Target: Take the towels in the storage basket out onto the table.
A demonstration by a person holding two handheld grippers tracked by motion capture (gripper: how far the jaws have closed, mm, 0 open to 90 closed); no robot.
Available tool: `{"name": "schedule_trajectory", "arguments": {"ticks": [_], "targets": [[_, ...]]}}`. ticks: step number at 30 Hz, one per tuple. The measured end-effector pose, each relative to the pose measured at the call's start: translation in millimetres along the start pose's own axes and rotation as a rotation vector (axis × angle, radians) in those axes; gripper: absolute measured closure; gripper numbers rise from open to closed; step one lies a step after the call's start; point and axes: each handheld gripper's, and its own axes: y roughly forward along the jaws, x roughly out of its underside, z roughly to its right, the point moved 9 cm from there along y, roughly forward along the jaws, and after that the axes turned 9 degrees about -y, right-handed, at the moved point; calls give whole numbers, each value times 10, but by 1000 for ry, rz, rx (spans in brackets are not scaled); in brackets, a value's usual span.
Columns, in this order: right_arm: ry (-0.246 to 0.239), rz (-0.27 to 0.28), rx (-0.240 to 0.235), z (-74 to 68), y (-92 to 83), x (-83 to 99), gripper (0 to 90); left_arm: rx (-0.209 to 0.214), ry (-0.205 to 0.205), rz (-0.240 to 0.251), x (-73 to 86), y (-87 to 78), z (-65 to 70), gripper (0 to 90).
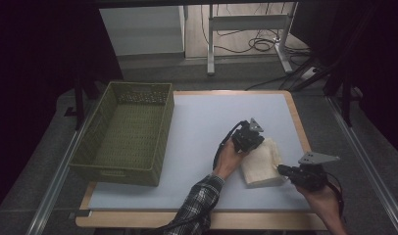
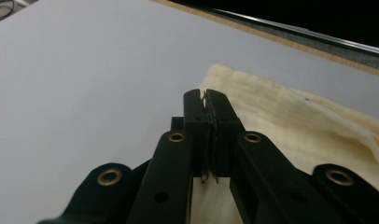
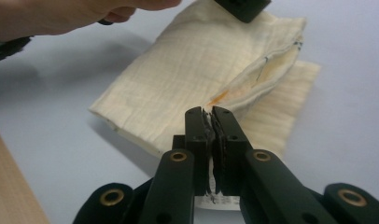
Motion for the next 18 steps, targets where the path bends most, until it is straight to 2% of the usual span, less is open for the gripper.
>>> {"name": "schedule_trajectory", "arguments": {"ticks": [1,5,7,8,10,13,18], "targets": [[8,0,1,17,-6,9,854,-5,13,-13,1,32,4,880],[39,-30,7,90,47,140,853,0,4,-54,69,192,13,871],[61,-60,4,111,98,234,843,-5,1,-66,115,235,9,813],[72,-69,2,117,111,272,821,-10,-6,-60,120,229,3,747],[77,-62,13,131,70,269,763,-15,-25,-37,101,176,-13,601],[63,-43,48,170,-31,192,689,-35,-21,-25,67,21,-69,498],[56,-29,87,259,-81,55,632,-62,-32,-12,95,-221,-166,445]]}}
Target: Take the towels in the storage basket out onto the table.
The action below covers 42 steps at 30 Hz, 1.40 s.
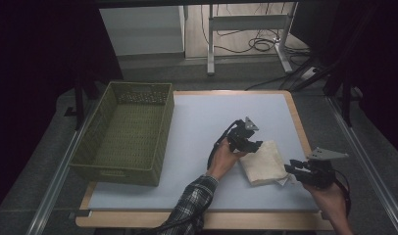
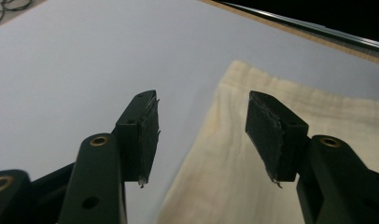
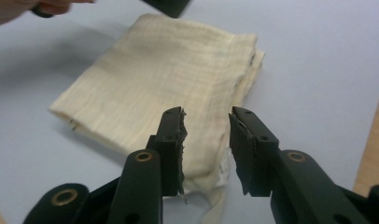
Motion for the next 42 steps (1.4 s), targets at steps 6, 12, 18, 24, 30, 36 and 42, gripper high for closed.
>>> {"name": "schedule_trajectory", "arguments": {"ticks": [6,12,18,24,30,36,42], "targets": [[9,-47,18,45,199,53,599,-13,-21,-44,219,-102,-155,452],[45,-97,16,46,250,267,550,4,-81,-76,404,-91,-270,474],[70,-122,-10,9,284,351,441,-5,-95,-122,514,10,-306,474],[73,-144,-20,-47,309,336,532,13,-113,-135,576,57,-318,483],[154,-144,-140,-134,316,320,790,32,-120,-157,574,51,-277,571],[182,-137,-172,-139,308,309,823,100,-115,-164,576,38,-202,826],[194,-89,-217,-203,266,227,823,79,-96,-179,516,-63,-227,847]]}}
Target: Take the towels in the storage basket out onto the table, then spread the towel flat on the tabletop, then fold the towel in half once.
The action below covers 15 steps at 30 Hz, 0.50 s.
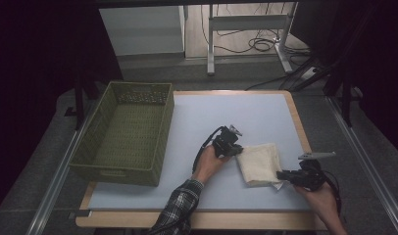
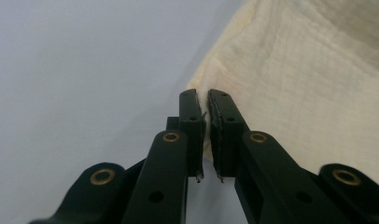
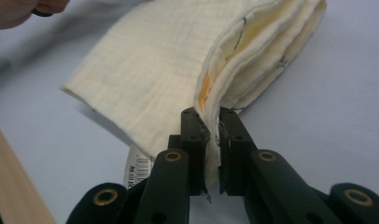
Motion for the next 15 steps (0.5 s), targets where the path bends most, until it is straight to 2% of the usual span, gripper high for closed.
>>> {"name": "schedule_trajectory", "arguments": {"ticks": [5,15], "targets": [[0,41,-41,-61,-24,-98,822,-21,9,-25,-22,-150,-56,842],[-41,58,-78,-231,44,-278,819,-73,16,-60,23,-358,-167,839]]}}
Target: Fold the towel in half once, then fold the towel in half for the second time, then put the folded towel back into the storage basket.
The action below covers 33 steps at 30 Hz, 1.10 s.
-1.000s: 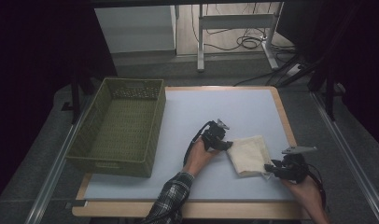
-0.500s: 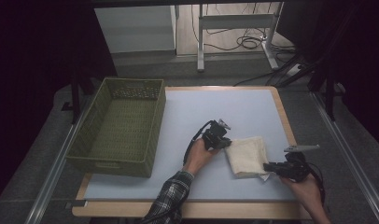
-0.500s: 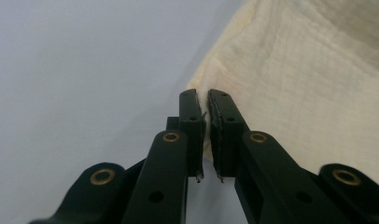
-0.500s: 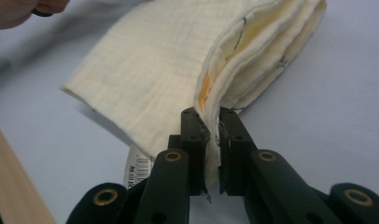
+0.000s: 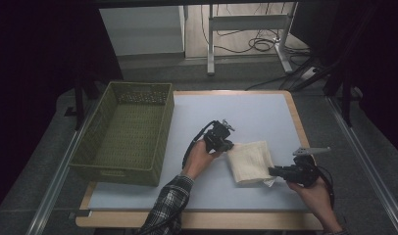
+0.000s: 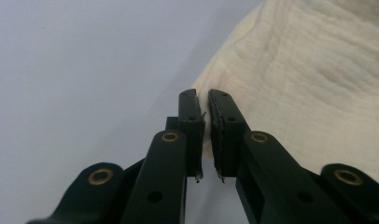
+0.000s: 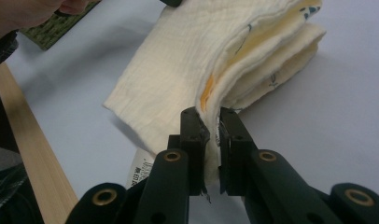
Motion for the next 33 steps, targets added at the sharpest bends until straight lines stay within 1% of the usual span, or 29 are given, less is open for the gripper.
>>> {"name": "schedule_trajectory", "arguments": {"ticks": [2,4,8,9,16,23,33], "targets": [[-12,6,-12,-51,29,-61,819,-16,2,-4,8,-82,-38,839],[-18,3,-16,-68,39,-79,819,-20,1,-4,10,-110,-47,839],[-36,10,-33,-150,101,-173,817,-42,1,-11,30,-251,-106,839],[-36,10,-33,-150,101,-173,817,-42,1,-11,30,-251,-106,838],[-49,12,-59,-246,174,-282,816,-63,-3,-24,54,-425,-177,836],[-61,13,-68,-307,220,-359,814,-81,-8,-39,93,-549,-235,836],[-83,20,-88,-403,288,-515,814,-106,-15,-43,138,-739,-310,833]]}}
